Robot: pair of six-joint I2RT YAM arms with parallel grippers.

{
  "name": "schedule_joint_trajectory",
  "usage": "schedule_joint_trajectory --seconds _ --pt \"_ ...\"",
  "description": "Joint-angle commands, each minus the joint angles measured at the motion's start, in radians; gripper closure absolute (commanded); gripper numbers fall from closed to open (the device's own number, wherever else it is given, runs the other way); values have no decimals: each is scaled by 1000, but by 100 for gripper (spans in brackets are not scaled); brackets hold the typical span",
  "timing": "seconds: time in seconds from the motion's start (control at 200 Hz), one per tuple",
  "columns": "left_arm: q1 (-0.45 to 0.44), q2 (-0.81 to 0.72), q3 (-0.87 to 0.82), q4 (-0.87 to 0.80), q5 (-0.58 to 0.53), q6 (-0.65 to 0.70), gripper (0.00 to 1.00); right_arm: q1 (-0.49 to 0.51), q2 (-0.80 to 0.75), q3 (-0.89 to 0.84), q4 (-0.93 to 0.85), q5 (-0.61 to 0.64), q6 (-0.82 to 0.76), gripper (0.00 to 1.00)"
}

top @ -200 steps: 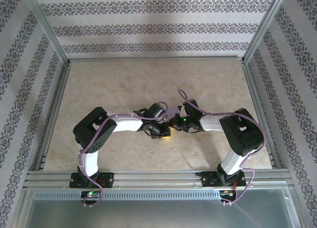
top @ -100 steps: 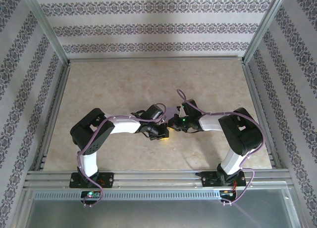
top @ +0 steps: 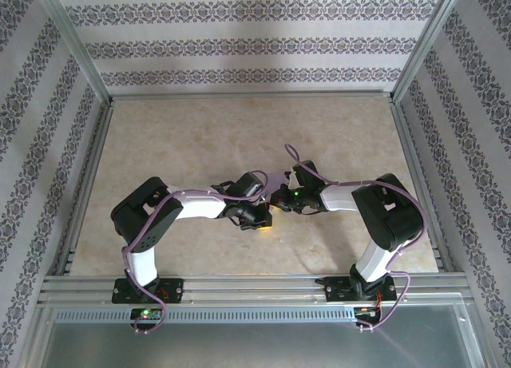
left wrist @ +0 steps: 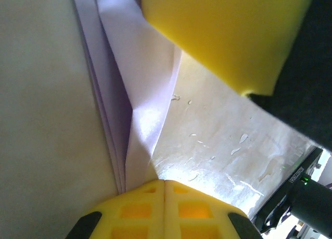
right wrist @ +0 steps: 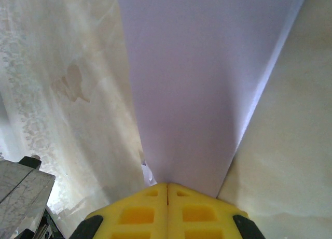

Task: Fold a paper plane with a square sheet of paper (fold left side to right side)
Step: Fold the wing for the fifth time at the center of the table.

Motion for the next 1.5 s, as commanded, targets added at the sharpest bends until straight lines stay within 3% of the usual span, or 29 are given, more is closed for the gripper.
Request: schedule_joint_trajectory --seconds 0.0,0.32,0.515,0.839,1.254,1.499 --pt "-19 -28 -21 -85 -15 -9 100 5 59 -26 -138 95 -20 100" --pt "22 -181 -18 -59 -80 7 100 5 41 -26 -132 88 -16 100" --pt "46 -85 -10 36 -12 -8 100 5 47 -26 -124 92 -7 100" --pt "46 -3 30 93 0 -10 100 5 51 -22 -127 90 -3 100" --pt "48 71 106 22 -53 49 100 5 47 -25 -132 95 -5 100" --pt "38 59 31 30 -40 17 100 5 59 -16 -135 95 -11 100"
